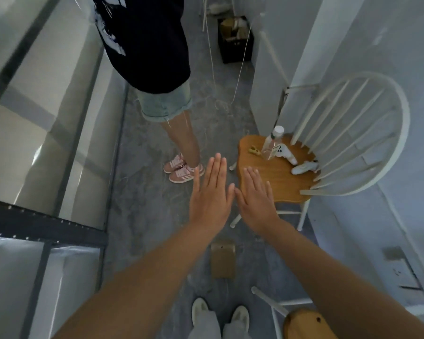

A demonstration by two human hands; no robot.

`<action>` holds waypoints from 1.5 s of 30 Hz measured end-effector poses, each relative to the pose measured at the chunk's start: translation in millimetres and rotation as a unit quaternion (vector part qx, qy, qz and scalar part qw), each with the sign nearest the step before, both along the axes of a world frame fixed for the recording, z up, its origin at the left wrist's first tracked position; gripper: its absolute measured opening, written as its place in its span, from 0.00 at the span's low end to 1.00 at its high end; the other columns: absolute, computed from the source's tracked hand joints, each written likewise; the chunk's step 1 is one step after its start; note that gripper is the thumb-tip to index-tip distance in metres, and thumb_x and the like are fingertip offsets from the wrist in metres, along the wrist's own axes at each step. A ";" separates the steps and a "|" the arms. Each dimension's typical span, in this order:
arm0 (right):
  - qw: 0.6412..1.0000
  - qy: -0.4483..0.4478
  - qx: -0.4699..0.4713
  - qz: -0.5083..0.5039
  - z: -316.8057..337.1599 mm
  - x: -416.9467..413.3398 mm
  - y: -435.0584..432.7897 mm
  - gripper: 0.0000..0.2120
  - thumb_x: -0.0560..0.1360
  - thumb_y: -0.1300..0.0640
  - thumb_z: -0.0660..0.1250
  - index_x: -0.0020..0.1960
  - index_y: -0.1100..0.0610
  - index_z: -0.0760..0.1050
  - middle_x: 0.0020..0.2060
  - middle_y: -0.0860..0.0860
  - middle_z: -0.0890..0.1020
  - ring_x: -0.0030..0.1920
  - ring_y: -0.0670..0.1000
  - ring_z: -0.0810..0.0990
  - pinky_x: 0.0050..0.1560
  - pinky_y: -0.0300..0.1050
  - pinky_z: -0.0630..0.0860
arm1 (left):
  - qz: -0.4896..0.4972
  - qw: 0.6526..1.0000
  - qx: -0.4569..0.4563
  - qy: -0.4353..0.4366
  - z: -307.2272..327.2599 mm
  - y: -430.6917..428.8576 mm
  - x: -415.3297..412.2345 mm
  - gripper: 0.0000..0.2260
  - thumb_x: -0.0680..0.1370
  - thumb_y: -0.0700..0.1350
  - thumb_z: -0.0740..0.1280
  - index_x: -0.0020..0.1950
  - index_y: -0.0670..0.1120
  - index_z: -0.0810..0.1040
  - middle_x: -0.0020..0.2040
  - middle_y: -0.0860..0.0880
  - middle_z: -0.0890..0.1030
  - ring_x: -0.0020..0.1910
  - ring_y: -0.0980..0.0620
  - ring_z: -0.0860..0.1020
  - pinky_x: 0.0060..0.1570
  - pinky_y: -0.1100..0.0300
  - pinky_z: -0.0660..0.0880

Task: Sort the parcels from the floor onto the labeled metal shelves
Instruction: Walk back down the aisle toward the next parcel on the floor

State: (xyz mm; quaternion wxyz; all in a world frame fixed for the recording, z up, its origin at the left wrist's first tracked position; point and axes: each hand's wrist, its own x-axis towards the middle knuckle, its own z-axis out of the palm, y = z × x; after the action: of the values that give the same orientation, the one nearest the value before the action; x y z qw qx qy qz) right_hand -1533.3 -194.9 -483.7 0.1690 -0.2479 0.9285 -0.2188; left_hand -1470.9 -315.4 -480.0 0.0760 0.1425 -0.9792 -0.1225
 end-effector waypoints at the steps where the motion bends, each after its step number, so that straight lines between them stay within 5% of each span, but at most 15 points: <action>1: 1.000 -0.014 0.006 -0.001 -18.7 1.6 -2.1 0.29 0.85 0.46 0.46 0.82 0.55 0.44 0.81 0.48 0.46 0.80 0.46 0.40 0.78 0.52 0.38 | 0.003 1.000 0.002 -0.011 -17.0 -4.6 -0.3 0.27 0.85 0.53 0.48 0.83 0.42 0.52 0.84 0.46 0.52 0.82 0.50 0.49 0.80 0.43 0.48; 11: 0.978 -0.178 0.107 -0.001 -259.1 61.4 -6.4 0.28 0.85 0.49 0.47 0.81 0.57 0.43 0.81 0.50 0.45 0.80 0.48 0.41 0.79 0.54 0.42 | 0.003 0.984 0.055 -0.170 -255.1 -35.3 40.0 0.32 0.82 0.56 0.38 0.83 0.44 0.49 0.84 0.48 0.49 0.82 0.51 0.46 0.80 0.44 0.42; 19: 0.966 -0.204 0.130 -0.088 -475.4 71.9 7.9 0.30 0.82 0.45 0.49 0.80 0.58 0.54 0.79 0.54 0.56 0.80 0.53 0.53 0.78 0.53 0.52 | 0.104 0.947 0.174 -0.250 -468.1 -19.4 78.8 0.26 0.86 0.50 0.50 0.83 0.44 0.50 0.84 0.48 0.50 0.82 0.52 0.47 0.80 0.47 0.44; 25: 0.920 -0.288 0.066 -0.258 -606.1 79.7 18.3 0.27 0.84 0.53 0.55 0.79 0.62 0.56 0.78 0.61 0.60 0.78 0.59 0.58 0.77 0.54 0.55 | 0.209 0.878 0.353 -0.245 -588.0 23.5 102.6 0.26 0.86 0.50 0.51 0.82 0.42 0.52 0.83 0.45 0.56 0.82 0.48 0.54 0.80 0.53 0.51; 28: 0.881 -0.330 0.042 -0.336 -641.6 89.8 16.0 0.26 0.85 0.52 0.53 0.79 0.62 0.57 0.77 0.61 0.61 0.77 0.59 0.61 0.76 0.51 0.58 | 0.329 0.786 0.467 -0.236 -630.1 22.9 103.0 0.24 0.87 0.49 0.51 0.82 0.43 0.55 0.82 0.43 0.59 0.80 0.46 0.59 0.77 0.55 0.55; 34: 0.831 -0.357 0.016 -0.427 -662.5 112.8 8.9 0.23 0.86 0.49 0.47 0.75 0.59 0.64 0.71 0.60 0.71 0.70 0.61 0.70 0.67 0.52 0.66 | 0.467 0.654 0.564 -0.194 -660.4 36.0 103.1 0.23 0.87 0.50 0.50 0.78 0.40 0.65 0.78 0.41 0.67 0.76 0.42 0.66 0.75 0.54 0.60; 38: 0.817 -0.371 0.016 -0.441 -638.7 118.7 0.9 0.25 0.85 0.47 0.47 0.78 0.57 0.61 0.74 0.59 0.68 0.72 0.61 0.67 0.71 0.55 0.64 | 0.474 0.653 0.566 -0.173 -630.0 33.6 112.4 0.22 0.87 0.49 0.50 0.79 0.41 0.64 0.78 0.43 0.66 0.76 0.44 0.65 0.75 0.55 0.59; 45: 0.846 -0.386 0.010 -0.367 -516.7 107.5 -40.9 0.24 0.85 0.50 0.50 0.79 0.57 0.60 0.76 0.57 0.66 0.74 0.60 0.65 0.75 0.57 0.61 | 0.470 0.652 0.573 -0.162 -505.4 -10.0 125.4 0.22 0.87 0.50 0.49 0.80 0.45 0.63 0.79 0.44 0.66 0.77 0.45 0.65 0.75 0.56 0.59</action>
State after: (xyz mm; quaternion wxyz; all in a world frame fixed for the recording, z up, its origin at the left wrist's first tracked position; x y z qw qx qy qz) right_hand -1425.7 -235.8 -1000.4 0.4237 0.2169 0.8137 -0.3337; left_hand -1345.5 -325.3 -985.4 -0.1330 0.6164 -0.5134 -0.5820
